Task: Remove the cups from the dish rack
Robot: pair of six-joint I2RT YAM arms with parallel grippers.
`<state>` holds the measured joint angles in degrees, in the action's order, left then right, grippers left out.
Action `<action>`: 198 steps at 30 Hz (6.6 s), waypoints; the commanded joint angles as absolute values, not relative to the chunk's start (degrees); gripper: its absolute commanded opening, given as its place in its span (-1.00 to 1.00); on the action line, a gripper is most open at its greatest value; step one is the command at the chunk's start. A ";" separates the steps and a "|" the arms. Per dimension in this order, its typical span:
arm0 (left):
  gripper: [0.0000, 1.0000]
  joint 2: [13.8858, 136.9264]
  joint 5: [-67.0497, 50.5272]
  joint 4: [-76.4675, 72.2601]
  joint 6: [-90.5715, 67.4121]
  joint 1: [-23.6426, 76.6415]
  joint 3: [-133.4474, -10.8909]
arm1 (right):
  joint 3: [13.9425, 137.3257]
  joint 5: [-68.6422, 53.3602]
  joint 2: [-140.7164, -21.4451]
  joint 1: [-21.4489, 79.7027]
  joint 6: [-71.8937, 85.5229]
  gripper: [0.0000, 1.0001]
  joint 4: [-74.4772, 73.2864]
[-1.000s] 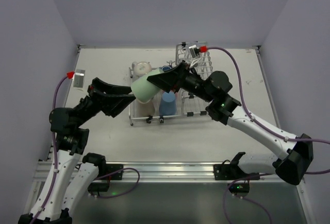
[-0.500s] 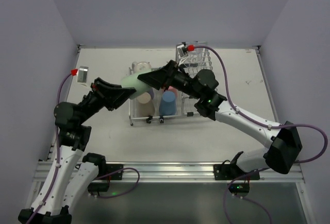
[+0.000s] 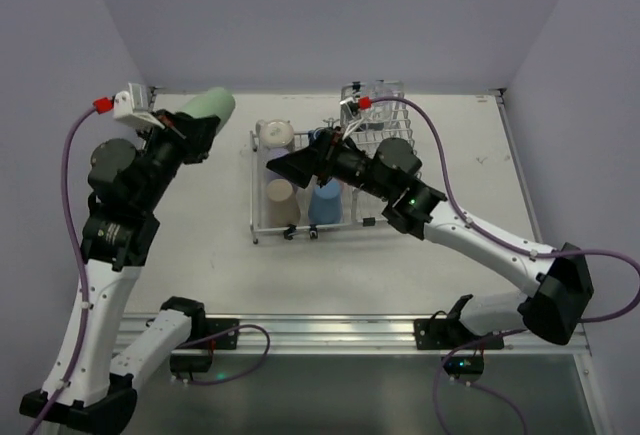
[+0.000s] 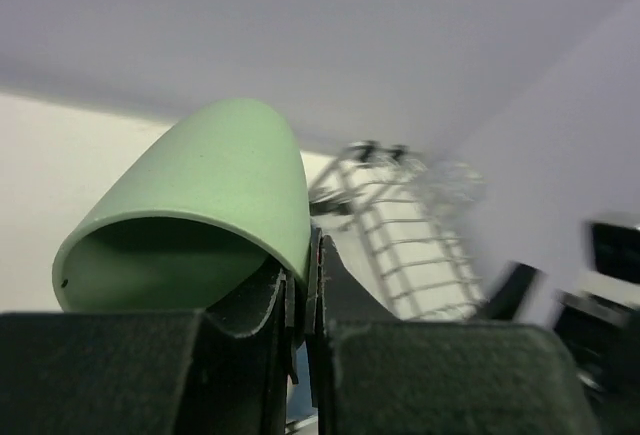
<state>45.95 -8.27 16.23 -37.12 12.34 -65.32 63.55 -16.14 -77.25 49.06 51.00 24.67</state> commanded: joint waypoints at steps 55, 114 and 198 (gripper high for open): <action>0.14 102.31 -0.44 49.66 -14.15 -4.92 -84.72 | 57.66 -7.30 -53.26 57.57 23.91 0.98 -8.61; 0.86 45.79 -32.35 4.22 -20.74 14.85 -48.08 | 103.36 19.51 -96.94 28.04 6.86 0.98 -27.16; -1.00 57.83 0.24 -2.45 -33.32 42.45 -62.91 | 43.77 -25.93 -57.40 28.74 58.90 0.98 31.83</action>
<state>60.77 -10.87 -15.51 -41.85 42.72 -55.11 41.80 -25.32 -60.25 28.71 63.05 34.85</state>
